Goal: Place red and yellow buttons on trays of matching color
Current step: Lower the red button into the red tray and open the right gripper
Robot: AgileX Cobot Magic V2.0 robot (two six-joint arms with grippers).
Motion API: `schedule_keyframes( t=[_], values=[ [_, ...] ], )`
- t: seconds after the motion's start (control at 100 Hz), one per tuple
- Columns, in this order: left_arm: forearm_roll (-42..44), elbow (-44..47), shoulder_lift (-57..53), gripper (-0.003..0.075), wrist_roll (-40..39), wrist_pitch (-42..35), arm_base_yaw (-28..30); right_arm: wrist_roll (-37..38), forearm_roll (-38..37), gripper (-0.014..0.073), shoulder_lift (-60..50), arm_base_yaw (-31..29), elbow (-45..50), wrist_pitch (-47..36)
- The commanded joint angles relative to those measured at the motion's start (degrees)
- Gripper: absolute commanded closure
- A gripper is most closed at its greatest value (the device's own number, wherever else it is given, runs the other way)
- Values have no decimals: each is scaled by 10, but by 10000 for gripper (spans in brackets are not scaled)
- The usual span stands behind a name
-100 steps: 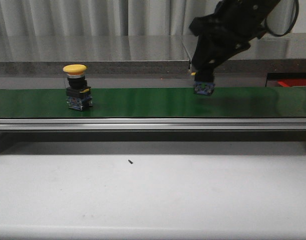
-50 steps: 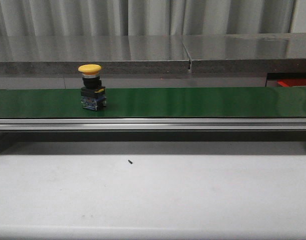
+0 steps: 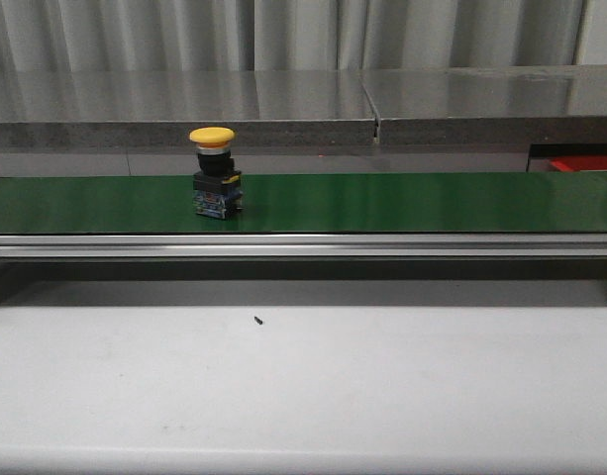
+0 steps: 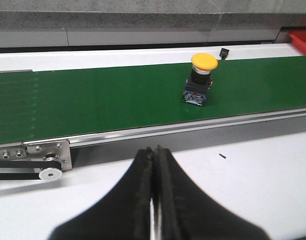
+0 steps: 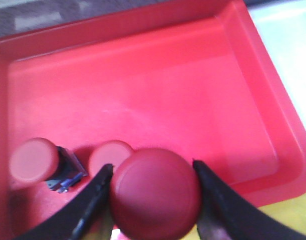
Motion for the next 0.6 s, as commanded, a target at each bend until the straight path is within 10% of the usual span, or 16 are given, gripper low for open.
schedule_keyframes(
  t=[0.0,0.59],
  values=[
    [-15,-15,0,739,-2,-36,-4,-1,31,407,-24,-4,-23,-24],
    [-15,-15,0,739,-2,-36,-4,33,42,407,131,61,-313,100]
  ],
)
